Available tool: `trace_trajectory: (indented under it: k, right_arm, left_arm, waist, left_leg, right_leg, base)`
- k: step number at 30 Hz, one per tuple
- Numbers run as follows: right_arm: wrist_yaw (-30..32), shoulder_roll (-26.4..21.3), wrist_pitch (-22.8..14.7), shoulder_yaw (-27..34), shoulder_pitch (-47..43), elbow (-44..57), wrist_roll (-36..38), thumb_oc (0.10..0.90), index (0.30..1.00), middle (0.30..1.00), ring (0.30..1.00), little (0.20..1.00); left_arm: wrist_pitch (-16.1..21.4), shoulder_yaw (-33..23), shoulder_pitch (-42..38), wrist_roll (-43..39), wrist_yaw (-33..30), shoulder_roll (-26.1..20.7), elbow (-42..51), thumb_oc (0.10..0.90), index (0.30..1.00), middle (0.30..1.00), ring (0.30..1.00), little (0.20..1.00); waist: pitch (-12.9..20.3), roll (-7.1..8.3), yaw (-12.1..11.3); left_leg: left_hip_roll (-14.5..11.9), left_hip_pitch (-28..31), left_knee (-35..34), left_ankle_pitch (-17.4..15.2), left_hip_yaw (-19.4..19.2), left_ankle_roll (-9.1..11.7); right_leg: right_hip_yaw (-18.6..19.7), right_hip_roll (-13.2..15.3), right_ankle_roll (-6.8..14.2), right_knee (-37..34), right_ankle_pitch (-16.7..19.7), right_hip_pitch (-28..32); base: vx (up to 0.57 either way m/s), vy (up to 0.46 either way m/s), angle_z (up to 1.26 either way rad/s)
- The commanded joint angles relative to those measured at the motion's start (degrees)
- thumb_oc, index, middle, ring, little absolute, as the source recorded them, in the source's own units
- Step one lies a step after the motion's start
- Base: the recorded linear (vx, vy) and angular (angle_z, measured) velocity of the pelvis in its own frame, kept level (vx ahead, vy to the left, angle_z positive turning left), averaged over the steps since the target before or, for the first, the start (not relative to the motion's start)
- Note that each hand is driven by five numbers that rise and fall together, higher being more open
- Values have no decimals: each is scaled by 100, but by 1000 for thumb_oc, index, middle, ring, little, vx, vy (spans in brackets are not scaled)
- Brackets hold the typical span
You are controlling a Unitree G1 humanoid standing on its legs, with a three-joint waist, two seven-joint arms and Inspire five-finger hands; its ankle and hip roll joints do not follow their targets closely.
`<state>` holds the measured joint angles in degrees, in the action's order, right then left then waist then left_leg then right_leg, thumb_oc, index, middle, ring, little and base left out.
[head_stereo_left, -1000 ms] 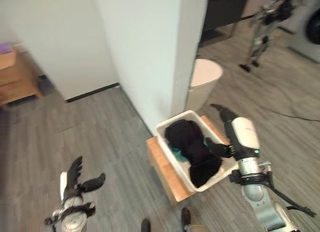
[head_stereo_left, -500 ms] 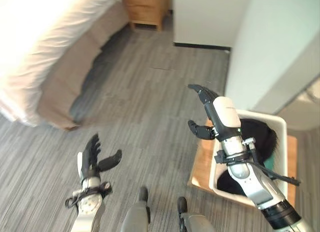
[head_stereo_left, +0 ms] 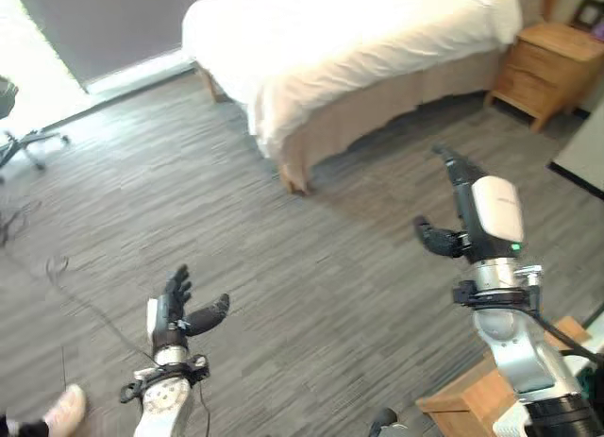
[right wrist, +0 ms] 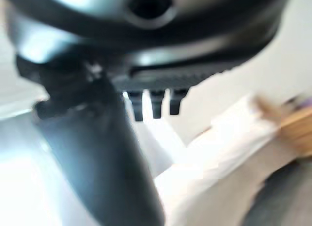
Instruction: Pick up bed clothes into laundry basket.
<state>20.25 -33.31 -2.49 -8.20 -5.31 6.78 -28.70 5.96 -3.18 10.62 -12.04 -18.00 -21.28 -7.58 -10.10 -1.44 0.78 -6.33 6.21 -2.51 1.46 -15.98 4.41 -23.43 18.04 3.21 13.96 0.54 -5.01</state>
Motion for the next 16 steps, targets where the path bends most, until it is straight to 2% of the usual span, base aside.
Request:
trace_trajectory:
  k: [1, 2, 3, 4, 5, 6, 8, 10, 12, 16]
  right_arm:
    - [315, 20, -215, 465, -447, 111, -81, 800, 900, 900, 900, 900]
    - [311, 20, -214, 475, -443, 120, -79, 800, 900, 900, 900, 900]
    - [320, 26, -219, 505, -401, 126, -60, 800, 900, 900, 900, 900]
    - [344, 31, -244, 523, -414, 133, -29, 800, 900, 900, 900, 900]
    - [347, 30, -249, 526, -419, 125, -28, 800, 900, 900, 900, 900]
    - [373, 30, -265, 526, -435, 107, 0, 800, 900, 900, 900, 900]
    - [368, 22, -301, 545, -455, 77, 75, 800, 900, 900, 900, 900]
    - [368, 18, -272, 540, -505, -43, 133, 800, 900, 900, 900, 900]
    - [278, -40, -231, 469, -659, -127, 194, 800, 900, 900, 900, 900]
    - [194, -74, -227, 512, -580, -93, 268, 800, 900, 900, 900, 900]
  left_arm:
    - [511, -278, -412, 187, -46, -547, 823, 800, 900, 900, 900, 900]
    - [510, -275, -421, 186, -46, -549, 822, 800, 900, 900, 900, 900]
    - [518, -227, -490, 229, -25, -578, 871, 800, 900, 900, 900, 900]
    - [538, -170, -619, 296, -10, -632, 916, 800, 900, 900, 900, 900]
    - [537, -166, -627, 298, -10, -634, 914, 800, 900, 900, 900, 900]
    - [544, -140, -666, 313, 16, -654, 928, 800, 900, 900, 900, 900]
    - [495, -137, -700, 303, 64, -701, 930, 800, 900, 900, 900, 900]
    - [487, -166, -686, 349, 125, -679, 912, 800, 900, 900, 900, 900]
    - [460, -206, -535, 248, 159, -556, 815, 800, 900, 900, 900, 900]
    - [397, -272, -316, 274, 214, -503, 741, 800, 900, 900, 900, 900]
  waist:
    - [-9, 222, 338]
    - [-3, 224, 312]
    - [-16, 222, 397]
    - [-5, 221, 457]
    - [-8, 218, 465]
    - [18, 223, 471]
    - [58, 253, 473]
    - [80, 320, 441]
    - [168, 317, 401]
    - [288, 286, 401]
  left_leg:
    - [-12, -160, -249, -391, 501, -135]
    - [-15, -184, -249, -361, 479, -134]
    - [125, -176, -249, -415, 674, -196]
    - [272, -219, -249, -387, 878, -274]
    - [268, -220, -249, -391, 893, -273]
    - [325, -236, -249, -377, 944, -308]
    - [409, -230, -249, -363, 1022, -341]
    - [521, -180, -237, -369, 1206, -347]
    - [538, -124, -210, -440, 1092, -357]
    - [503, -41, -223, -471, 1032, -367]
  right_leg:
    - [2088, -756, 606, -554, -309, 33]
    - [2113, -764, 597, -554, -275, -4]
    - [2578, -1000, 546, -558, -355, 18]
    - [2961, -1328, 402, -526, -378, 24]
    - [2948, -1331, 395, -516, -390, 23]
    - [3019, -1470, 321, -549, -428, 81]
    - [2923, -1650, 176, -711, -494, 229]
    - [3058, -1730, 115, -990, -451, 397]
    - [3145, -1630, 139, -1356, -273, 587]
    - [3123, -1564, 140, -1543, -248, 750]
  base:
    - [-10, 155, 139]
    - [39, 129, 118]
    - [26, 114, 154]
    - [46, 115, 132]
    - [10, 76, 117]
    - [-6, 24, 88]
    - [35, 7, 56]
    - [60, -49, 11]
    - [61, -2, 13]
    - [57, 6, -30]
